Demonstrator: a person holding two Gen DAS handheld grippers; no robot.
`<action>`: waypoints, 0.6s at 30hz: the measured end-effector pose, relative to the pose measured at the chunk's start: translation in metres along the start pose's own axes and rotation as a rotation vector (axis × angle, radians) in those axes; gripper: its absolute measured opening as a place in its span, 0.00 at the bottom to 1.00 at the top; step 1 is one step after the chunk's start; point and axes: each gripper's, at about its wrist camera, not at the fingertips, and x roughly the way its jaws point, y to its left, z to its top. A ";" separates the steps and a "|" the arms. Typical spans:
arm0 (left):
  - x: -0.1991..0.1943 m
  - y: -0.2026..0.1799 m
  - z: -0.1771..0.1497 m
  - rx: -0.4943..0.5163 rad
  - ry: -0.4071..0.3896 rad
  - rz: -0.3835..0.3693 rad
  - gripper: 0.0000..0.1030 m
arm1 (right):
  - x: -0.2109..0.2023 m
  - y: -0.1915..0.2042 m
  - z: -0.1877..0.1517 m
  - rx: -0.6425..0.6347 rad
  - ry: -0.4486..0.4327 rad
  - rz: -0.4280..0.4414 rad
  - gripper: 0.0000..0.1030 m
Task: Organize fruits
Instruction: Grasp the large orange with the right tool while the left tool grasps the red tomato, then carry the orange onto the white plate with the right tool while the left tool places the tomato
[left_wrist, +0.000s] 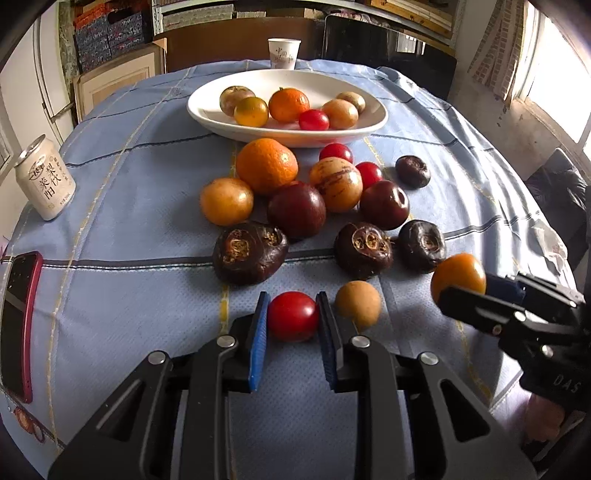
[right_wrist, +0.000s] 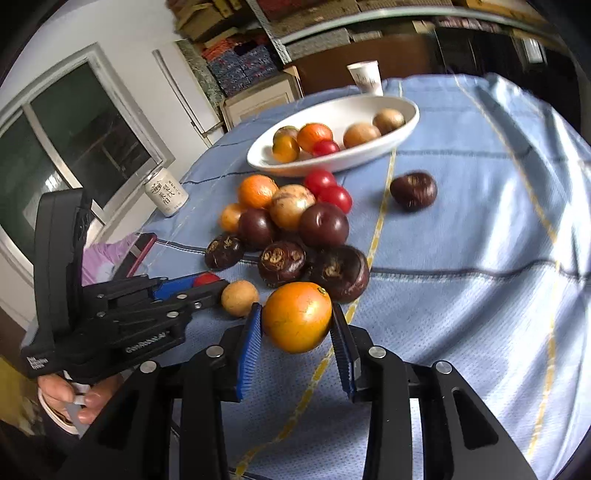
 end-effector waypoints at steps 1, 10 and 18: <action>-0.003 0.002 0.001 0.000 -0.007 -0.001 0.24 | -0.002 0.002 0.001 -0.014 -0.005 -0.012 0.36; -0.029 0.021 0.033 0.013 -0.066 -0.065 0.24 | -0.025 0.008 0.038 -0.140 -0.011 -0.044 0.36; -0.034 0.024 0.113 0.060 -0.168 -0.049 0.24 | -0.018 0.003 0.114 -0.191 -0.179 -0.122 0.36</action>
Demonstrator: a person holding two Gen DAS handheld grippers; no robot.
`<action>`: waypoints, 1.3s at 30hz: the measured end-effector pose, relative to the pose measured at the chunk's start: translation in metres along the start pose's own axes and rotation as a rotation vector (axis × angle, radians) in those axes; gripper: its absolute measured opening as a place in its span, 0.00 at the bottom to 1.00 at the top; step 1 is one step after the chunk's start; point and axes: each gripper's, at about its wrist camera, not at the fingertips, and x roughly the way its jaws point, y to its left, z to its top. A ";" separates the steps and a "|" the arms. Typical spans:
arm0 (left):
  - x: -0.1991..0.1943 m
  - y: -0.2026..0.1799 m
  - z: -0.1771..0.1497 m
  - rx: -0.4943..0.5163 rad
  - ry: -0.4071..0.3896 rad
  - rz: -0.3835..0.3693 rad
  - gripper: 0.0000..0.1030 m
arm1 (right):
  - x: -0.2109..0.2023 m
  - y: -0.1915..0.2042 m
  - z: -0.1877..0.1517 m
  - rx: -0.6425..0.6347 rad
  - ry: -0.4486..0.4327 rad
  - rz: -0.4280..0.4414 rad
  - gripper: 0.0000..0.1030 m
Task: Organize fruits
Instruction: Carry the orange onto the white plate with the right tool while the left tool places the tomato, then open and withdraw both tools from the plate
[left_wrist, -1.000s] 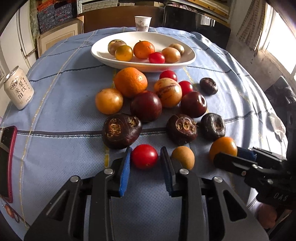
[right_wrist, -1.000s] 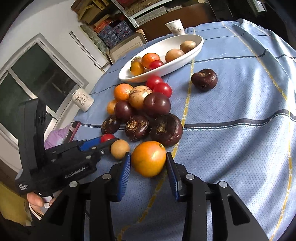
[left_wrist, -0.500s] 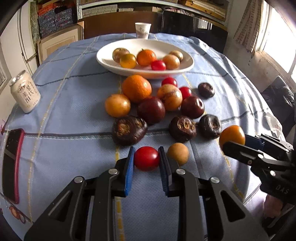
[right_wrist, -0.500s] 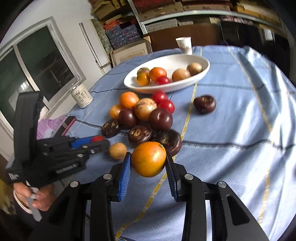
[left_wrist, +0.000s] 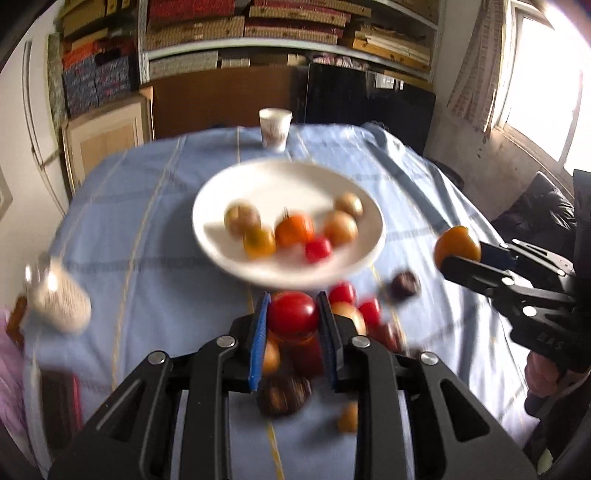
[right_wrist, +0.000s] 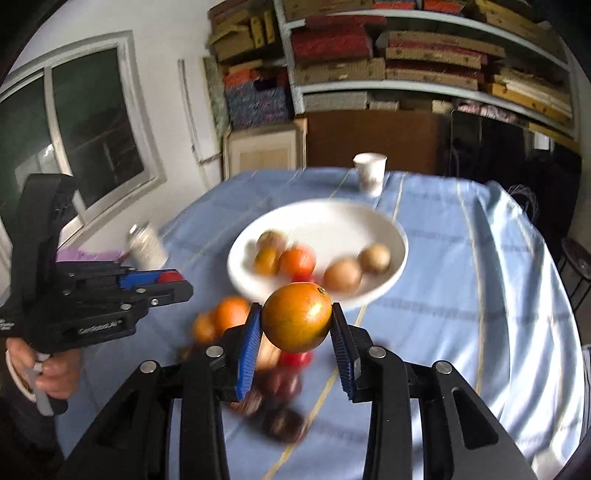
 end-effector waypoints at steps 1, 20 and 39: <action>0.005 0.002 0.013 0.003 -0.006 0.007 0.24 | 0.009 -0.004 0.010 0.001 -0.015 -0.017 0.36; 0.190 0.041 0.118 -0.082 0.185 0.076 0.24 | 0.187 -0.041 0.068 -0.002 0.197 -0.100 0.36; 0.086 0.020 0.082 -0.050 -0.009 0.141 0.90 | 0.101 -0.010 0.054 -0.085 0.059 -0.131 0.50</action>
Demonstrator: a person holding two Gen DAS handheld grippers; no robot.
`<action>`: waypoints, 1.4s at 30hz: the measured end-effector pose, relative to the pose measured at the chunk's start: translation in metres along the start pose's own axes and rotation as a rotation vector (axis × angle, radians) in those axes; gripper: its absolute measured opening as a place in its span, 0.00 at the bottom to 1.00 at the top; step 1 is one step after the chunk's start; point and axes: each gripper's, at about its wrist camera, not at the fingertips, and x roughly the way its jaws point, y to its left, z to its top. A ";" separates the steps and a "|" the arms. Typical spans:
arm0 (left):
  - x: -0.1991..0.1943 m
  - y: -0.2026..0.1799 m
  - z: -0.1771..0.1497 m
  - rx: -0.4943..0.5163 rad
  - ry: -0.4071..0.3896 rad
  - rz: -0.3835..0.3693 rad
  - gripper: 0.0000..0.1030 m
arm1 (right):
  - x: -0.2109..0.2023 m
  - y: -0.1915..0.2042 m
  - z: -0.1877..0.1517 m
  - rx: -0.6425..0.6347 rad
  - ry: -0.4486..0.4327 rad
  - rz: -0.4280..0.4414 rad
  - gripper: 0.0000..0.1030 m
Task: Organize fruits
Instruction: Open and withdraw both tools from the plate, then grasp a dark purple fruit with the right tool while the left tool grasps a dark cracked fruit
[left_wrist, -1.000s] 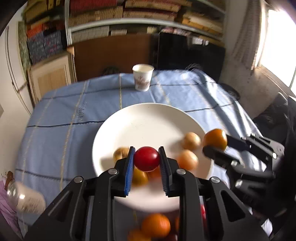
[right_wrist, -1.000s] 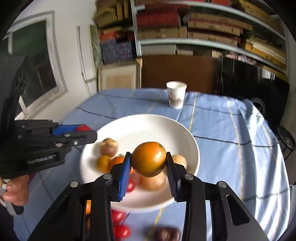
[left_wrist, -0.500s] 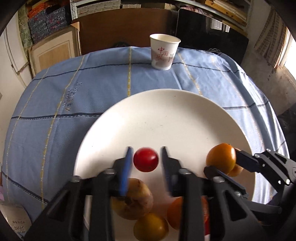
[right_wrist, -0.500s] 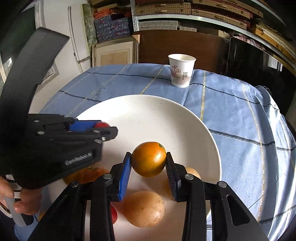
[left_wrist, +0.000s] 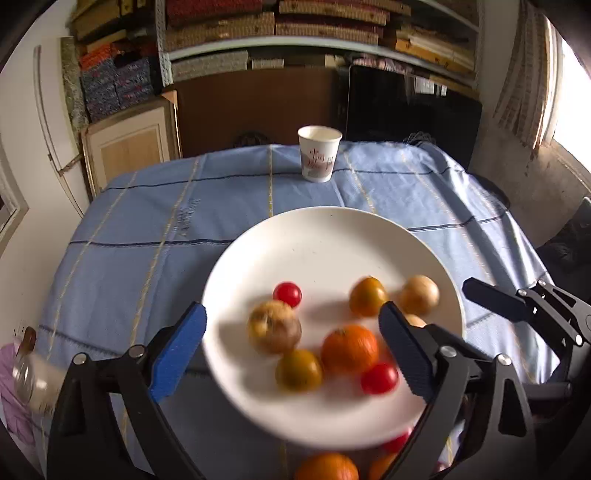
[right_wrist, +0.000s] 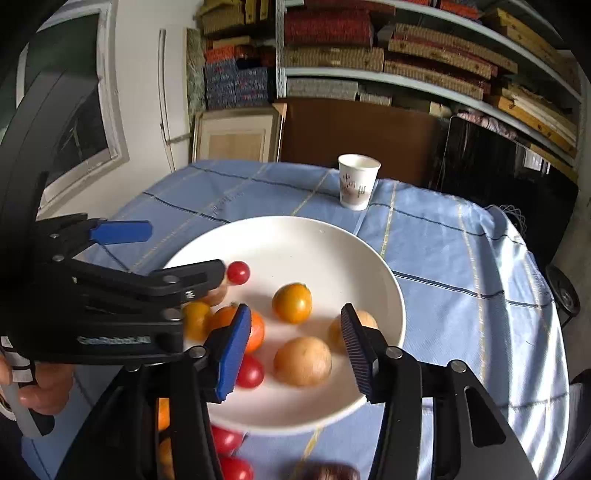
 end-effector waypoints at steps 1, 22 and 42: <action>-0.009 0.000 -0.006 0.000 -0.008 0.001 0.91 | -0.011 0.000 -0.006 0.007 -0.017 -0.001 0.52; -0.051 0.055 -0.158 -0.153 0.065 0.073 0.95 | -0.034 -0.041 -0.111 0.142 0.072 -0.071 0.66; -0.051 0.045 -0.163 -0.132 0.093 0.049 0.95 | -0.004 -0.025 -0.115 0.076 0.179 -0.060 0.66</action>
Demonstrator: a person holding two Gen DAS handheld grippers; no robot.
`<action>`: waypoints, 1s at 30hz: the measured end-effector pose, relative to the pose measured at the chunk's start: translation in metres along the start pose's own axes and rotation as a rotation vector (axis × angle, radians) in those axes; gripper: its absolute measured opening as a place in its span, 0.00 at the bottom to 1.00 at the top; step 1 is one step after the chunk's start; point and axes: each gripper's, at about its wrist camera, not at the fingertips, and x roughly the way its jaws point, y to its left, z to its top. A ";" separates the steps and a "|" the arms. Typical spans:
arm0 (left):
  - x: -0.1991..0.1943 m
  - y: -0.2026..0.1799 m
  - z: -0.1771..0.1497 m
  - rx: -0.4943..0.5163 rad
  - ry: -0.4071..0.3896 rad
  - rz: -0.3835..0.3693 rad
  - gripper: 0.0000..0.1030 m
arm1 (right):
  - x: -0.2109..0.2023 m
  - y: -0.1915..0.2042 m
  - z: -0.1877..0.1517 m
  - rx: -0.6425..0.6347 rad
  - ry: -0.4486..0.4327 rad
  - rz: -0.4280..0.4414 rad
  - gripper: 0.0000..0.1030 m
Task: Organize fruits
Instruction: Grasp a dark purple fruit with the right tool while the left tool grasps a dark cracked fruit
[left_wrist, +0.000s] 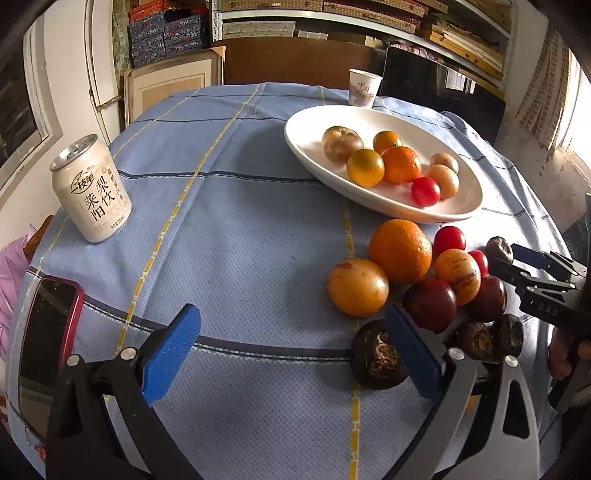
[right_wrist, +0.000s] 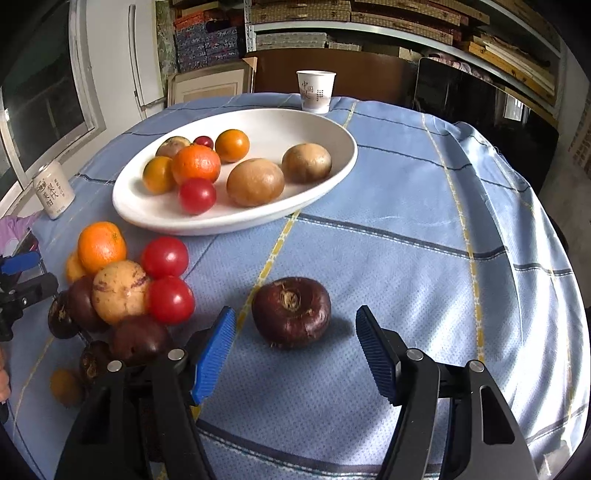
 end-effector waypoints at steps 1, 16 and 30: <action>0.000 0.000 0.000 0.001 0.000 0.000 0.95 | 0.001 0.000 0.000 0.000 0.004 0.002 0.66; 0.001 0.000 -0.004 0.020 0.015 -0.008 0.95 | -0.001 -0.008 0.000 0.041 -0.008 0.006 0.42; -0.006 -0.032 -0.017 0.197 0.008 -0.119 0.95 | 0.000 -0.010 0.000 0.044 -0.001 -0.003 0.42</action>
